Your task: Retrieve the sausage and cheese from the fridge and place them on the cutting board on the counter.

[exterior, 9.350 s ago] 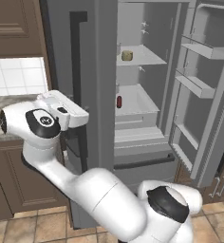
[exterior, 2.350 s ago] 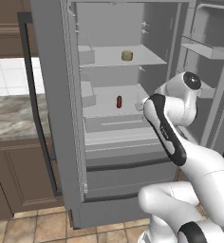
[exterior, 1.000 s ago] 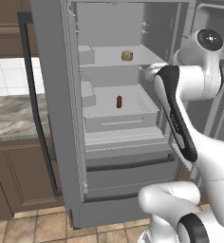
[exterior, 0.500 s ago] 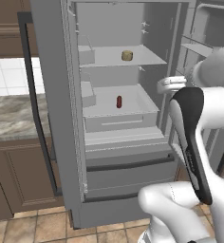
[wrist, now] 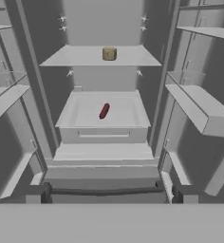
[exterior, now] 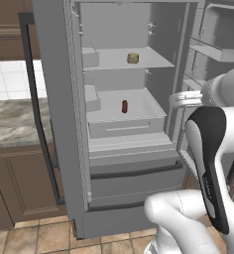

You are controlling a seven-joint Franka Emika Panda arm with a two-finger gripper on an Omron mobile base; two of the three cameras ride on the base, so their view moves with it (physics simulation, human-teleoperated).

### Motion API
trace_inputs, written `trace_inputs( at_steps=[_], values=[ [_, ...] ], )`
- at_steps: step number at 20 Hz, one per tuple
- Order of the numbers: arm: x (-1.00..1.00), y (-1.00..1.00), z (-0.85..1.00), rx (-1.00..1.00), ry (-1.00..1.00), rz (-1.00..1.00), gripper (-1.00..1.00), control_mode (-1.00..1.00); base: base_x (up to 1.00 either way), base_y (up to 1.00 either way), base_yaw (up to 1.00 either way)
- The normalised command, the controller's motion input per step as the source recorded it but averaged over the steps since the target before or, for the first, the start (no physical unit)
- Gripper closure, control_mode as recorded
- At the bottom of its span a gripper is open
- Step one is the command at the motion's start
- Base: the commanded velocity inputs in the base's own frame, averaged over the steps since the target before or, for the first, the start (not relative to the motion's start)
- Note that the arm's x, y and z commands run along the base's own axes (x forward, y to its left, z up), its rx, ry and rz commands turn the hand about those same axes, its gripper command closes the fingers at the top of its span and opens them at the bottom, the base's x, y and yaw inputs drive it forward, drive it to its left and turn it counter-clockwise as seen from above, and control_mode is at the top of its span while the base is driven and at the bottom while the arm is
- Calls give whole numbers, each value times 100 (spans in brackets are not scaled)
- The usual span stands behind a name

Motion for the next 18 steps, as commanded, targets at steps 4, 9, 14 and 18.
trace_inputs(
  at_steps=[4,9,14,18],
  values=[
    [-7,0,-3,0,9,0,-100,-100,0,0,0],
    [0,0,-2,0,2,0,-100,100,34,0,0],
    [0,0,0,0,0,0,-100,100,66,0,3],
    [0,0,0,0,0,0,-100,100,47,1,5]
  ],
)
